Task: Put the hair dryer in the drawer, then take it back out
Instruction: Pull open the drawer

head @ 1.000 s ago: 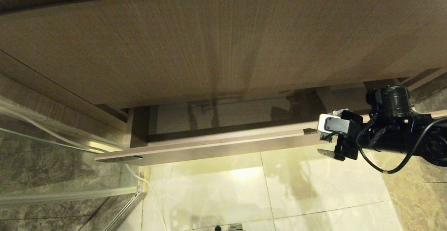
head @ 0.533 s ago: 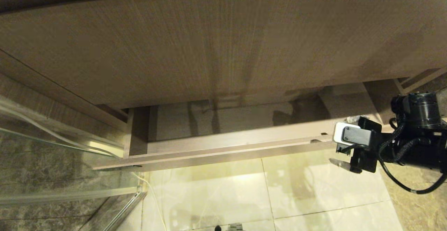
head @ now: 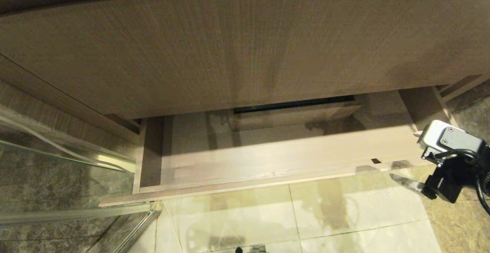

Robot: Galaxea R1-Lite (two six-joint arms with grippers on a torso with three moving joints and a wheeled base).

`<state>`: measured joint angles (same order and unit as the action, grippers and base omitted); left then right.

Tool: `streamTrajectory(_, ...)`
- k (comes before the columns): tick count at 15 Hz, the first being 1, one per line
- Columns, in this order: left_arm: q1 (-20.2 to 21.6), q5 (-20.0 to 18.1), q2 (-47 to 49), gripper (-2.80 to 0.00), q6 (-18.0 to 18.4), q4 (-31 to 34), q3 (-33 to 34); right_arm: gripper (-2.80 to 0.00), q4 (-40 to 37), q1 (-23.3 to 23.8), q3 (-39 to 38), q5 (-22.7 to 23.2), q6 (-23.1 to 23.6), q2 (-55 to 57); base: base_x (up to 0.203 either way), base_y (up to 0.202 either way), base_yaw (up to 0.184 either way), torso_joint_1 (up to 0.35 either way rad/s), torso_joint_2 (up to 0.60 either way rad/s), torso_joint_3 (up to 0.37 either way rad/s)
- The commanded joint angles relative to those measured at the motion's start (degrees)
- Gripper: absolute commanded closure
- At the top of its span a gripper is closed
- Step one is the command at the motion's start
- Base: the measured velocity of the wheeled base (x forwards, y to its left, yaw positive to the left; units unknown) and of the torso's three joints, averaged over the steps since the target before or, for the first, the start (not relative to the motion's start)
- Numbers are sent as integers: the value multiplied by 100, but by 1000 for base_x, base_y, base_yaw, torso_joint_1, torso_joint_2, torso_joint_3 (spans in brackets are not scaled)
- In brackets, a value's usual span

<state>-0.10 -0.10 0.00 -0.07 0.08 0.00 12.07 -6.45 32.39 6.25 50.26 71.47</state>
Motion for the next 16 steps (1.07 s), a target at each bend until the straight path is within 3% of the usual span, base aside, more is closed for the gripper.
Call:
streamTrajectory(1,0,1,0,0,-1,1,0,-280,-248,28,-176,5,-33,-846,0,0,0,0,0,0)
streamTrajectory(4,-1,1,0,0,-1,1,0,-280,-1045,47,-176,8,-77,-1465,0,0,0,0,0,0)
streamTrajectory(7,1,1,0,0,-1,1,0,-280,-1269,189,-172,24,-223,-1805,0,0,0,0,0,0)
streamTrajectory(8,1,1,0,0,-1,1,0,-10,-1332,224,-218,34,-414,-1975,0,0,0,0,0,0)
streamTrajectory(9,1,1,0,0,-1,1,0,0,-1495,246,-319,68,-600,-2068,0,0,0,0,0,0)
streamTrajectory(16,1,1,0,0,-1,1,0,0,-2798,258,-40,95,-658,-2488,0,0,0,0,0,0)
